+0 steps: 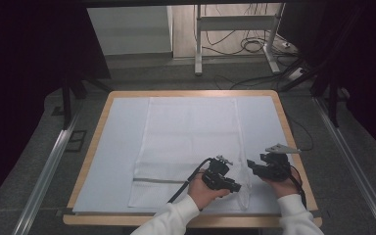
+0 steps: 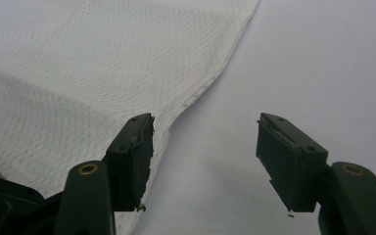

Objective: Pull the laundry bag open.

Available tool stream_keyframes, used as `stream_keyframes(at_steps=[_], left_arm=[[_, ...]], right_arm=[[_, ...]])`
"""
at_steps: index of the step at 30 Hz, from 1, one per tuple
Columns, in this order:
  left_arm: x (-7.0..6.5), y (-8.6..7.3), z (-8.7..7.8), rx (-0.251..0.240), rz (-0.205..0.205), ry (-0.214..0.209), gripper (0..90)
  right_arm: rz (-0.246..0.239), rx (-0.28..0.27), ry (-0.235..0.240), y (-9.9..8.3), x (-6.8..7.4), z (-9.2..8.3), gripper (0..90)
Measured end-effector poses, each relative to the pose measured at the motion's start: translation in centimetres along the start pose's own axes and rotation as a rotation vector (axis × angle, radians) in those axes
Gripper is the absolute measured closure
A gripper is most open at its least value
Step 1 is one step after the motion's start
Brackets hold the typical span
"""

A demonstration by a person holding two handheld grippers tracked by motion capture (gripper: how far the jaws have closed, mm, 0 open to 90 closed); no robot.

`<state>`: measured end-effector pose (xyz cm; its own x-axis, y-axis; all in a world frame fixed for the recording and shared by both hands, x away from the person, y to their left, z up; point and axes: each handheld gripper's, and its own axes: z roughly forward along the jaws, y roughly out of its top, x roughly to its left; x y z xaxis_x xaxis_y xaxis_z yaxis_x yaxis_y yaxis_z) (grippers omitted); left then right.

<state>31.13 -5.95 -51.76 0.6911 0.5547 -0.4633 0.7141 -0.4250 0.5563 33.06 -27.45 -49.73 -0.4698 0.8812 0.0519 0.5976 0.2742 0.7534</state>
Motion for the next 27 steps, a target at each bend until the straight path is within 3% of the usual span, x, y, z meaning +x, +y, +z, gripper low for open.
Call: stream_keyframes(at_steps=[5,9,15,27], left_arm=[[0.14,0.21,0.45,0.005,-0.008,0.0,72.3],[0.0,0.17,0.81,0.011,0.007,0.019,73.3],[0.19,0.2,0.98,0.007,0.016,0.033,82.2],[0.23,0.17,0.78,-0.004,0.031,0.022,86.4]], right_arm=[[0.002,-0.004,-0.001,-0.01,-0.01,-0.01,37.9],[0.002,-0.005,-0.004,-0.02,-0.07,-0.03,37.9],[-0.001,-0.003,-0.004,-0.04,-0.07,0.0,37.9],[0.0,-0.006,-0.007,-0.07,-0.17,-0.07,37.8]])
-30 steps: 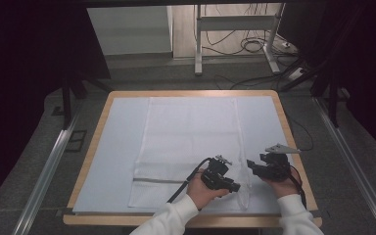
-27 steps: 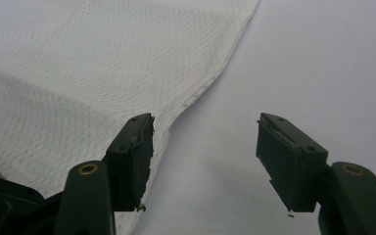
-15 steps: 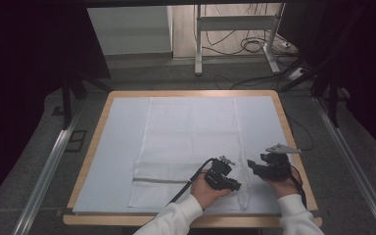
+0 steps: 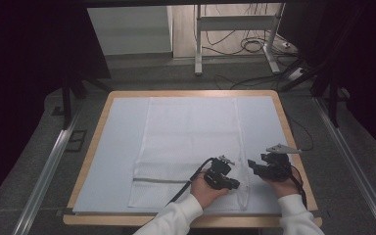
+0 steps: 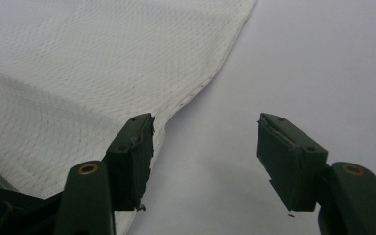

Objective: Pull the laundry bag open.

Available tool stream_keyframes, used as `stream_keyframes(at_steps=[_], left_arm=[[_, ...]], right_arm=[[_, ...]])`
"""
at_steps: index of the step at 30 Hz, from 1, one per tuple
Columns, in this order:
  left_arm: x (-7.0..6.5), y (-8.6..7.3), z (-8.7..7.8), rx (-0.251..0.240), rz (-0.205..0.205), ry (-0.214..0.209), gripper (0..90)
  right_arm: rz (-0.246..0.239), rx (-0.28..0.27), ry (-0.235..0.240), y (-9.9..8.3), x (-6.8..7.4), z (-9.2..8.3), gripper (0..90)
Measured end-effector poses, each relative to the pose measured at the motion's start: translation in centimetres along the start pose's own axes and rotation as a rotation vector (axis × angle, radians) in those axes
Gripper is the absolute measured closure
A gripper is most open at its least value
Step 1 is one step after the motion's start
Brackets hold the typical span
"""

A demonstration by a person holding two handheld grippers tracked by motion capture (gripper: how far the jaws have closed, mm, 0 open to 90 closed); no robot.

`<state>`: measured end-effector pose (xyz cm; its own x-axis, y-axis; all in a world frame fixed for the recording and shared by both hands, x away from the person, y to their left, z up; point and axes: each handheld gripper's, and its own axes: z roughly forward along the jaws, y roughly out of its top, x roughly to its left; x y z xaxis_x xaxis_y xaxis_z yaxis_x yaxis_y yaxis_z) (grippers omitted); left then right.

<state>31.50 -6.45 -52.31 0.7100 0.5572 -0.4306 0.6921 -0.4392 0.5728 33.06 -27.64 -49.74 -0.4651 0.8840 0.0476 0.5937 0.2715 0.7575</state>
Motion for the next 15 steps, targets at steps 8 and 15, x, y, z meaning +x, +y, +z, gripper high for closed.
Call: stream_keyframes(at_steps=[8,15], left_arm=[[0.2,0.3,-1.2,-0.042,-0.018,-0.045,86.5],[0.6,0.6,-2.2,-0.056,-0.029,-0.073,86.5]], right_arm=[[-0.002,0.002,-0.001,0.0,-0.1,0.0,37.6],[-0.005,0.005,-0.001,-0.1,-0.1,0.0,37.6]])
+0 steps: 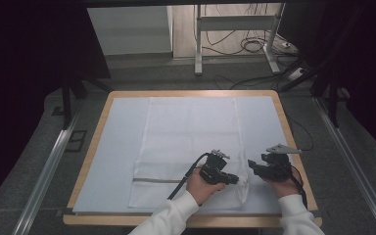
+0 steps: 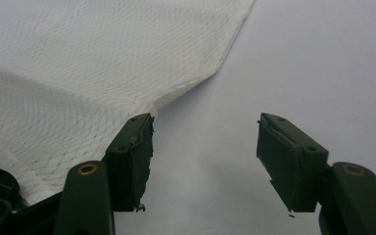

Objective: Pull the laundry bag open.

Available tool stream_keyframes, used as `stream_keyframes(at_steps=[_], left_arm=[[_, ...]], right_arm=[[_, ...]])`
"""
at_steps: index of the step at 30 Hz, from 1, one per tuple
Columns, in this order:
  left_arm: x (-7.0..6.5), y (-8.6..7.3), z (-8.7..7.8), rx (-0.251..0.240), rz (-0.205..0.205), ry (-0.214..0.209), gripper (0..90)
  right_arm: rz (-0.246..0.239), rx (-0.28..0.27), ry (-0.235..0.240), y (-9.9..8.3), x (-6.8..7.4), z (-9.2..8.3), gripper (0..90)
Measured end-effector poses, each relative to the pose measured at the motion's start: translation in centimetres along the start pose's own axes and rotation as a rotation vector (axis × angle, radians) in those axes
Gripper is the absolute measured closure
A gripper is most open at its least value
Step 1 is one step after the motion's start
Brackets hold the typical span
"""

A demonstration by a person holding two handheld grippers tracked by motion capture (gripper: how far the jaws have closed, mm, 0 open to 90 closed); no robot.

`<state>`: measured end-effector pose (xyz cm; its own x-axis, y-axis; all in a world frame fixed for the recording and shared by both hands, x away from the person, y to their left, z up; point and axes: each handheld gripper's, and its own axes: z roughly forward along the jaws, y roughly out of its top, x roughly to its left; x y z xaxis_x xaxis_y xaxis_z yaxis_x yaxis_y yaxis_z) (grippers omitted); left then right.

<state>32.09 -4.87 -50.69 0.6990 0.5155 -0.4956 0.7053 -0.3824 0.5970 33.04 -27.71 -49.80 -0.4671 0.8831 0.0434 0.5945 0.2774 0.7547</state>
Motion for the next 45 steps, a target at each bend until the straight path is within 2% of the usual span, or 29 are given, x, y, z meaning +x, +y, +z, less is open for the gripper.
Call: stream_keyframes(at_steps=[8,14,18,28,36,45], left_arm=[[0.0,-0.1,-0.1,0.002,0.007,0.001,86.6],[-0.2,-0.4,-0.7,-0.008,0.021,0.006,86.6],[-0.2,-0.6,-1.0,-0.013,0.022,0.006,86.6],[-0.1,-0.7,-1.2,-0.024,0.026,0.01,86.6],[-0.2,-0.9,-1.2,-0.027,0.026,0.012,86.6],[-0.3,-0.9,-1.2,-0.029,0.028,0.011,86.6]], right_arm=[[0.012,-0.007,0.011,0.0,-0.1,-0.4,37.4],[0.07,-0.019,0.066,0.1,-0.4,-1.6,37.4],[0.082,-0.015,0.091,0.1,-0.1,-1.9,36.9],[0.101,0.014,0.155,0.3,0.5,-1.7,35.2],[0.133,0.013,0.197,0.5,0.7,-1.8,34.4],[0.149,0.04,0.227,0.6,1.1,-1.4,34.4]])
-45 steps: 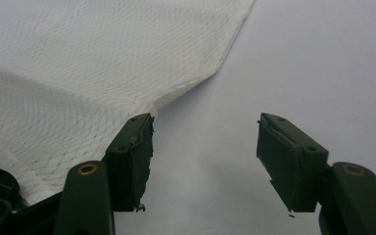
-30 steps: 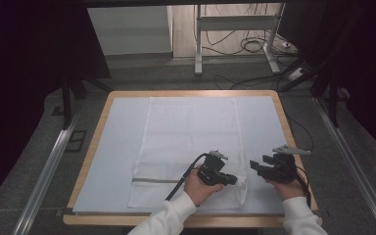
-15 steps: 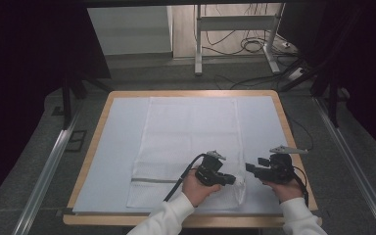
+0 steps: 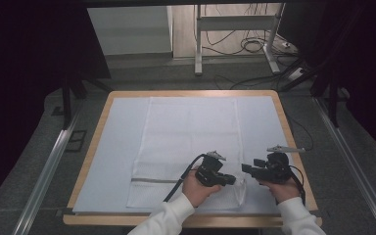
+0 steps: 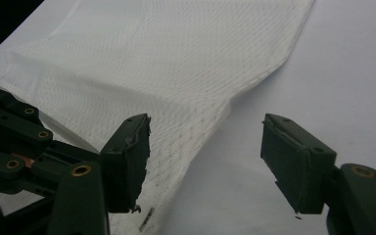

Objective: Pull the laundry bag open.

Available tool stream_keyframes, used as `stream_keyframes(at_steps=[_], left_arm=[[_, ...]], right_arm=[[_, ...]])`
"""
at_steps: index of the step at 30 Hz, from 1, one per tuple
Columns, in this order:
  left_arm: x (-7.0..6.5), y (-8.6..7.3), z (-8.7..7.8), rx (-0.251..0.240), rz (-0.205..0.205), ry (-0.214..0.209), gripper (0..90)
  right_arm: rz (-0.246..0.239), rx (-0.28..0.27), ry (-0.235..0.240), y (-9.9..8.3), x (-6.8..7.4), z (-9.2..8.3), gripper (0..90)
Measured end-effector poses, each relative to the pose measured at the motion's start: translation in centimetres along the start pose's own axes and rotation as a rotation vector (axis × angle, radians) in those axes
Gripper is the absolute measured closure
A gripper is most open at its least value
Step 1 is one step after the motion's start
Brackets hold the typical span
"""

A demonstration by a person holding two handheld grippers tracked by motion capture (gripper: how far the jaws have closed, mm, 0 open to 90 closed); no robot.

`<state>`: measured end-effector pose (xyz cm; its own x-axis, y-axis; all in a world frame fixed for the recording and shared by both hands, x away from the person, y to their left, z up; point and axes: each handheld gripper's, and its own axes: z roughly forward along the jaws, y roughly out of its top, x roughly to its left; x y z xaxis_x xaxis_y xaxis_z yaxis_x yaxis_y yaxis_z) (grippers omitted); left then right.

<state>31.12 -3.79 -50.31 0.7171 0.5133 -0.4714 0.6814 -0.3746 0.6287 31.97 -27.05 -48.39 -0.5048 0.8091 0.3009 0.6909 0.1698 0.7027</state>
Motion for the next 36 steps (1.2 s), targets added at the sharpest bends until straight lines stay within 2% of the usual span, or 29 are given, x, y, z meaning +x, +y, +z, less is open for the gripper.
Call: stream_keyframes(at_steps=[3,6,13,19,23,26,31,33,36], left_arm=[[-0.1,0.0,0.0,-0.001,0.003,0.001,86.6],[-0.1,0.0,-0.1,-0.002,0.006,0.001,86.6],[-0.1,0.0,0.0,-0.003,0.008,0.001,86.7],[-0.2,-0.1,0.1,-0.001,0.009,0.002,86.7],[-0.2,-0.1,0.2,-0.001,0.009,0.002,86.7],[-0.2,-0.2,0.4,0.003,0.01,0.004,86.7],[0.0,-0.3,0.4,0.008,0.008,0.003,86.7],[0.0,-0.4,0.4,0.009,0.005,0.003,86.6],[0.2,-0.5,0.5,0.012,0.006,0.001,86.7]], right_arm=[[0.009,0.034,0.012,0.0,0.2,0.6,33.8],[0.041,0.076,0.024,-0.1,0.0,1.6,33.8],[0.057,0.113,0.04,-0.2,0.2,2.9,35.8],[0.065,0.151,0.071,-0.4,0.4,3.6,42.4],[0.069,0.167,0.104,-0.4,0.5,4.0,51.4],[0.05,0.179,0.113,-0.4,0.7,4.2,64.9],[0.024,0.181,0.115,-0.4,0.9,4.1,82.3],[0.015,0.18,0.12,-0.3,0.9,3.9,85.8],[0.004,0.178,0.125,-0.2,0.9,3.8,86.6]])
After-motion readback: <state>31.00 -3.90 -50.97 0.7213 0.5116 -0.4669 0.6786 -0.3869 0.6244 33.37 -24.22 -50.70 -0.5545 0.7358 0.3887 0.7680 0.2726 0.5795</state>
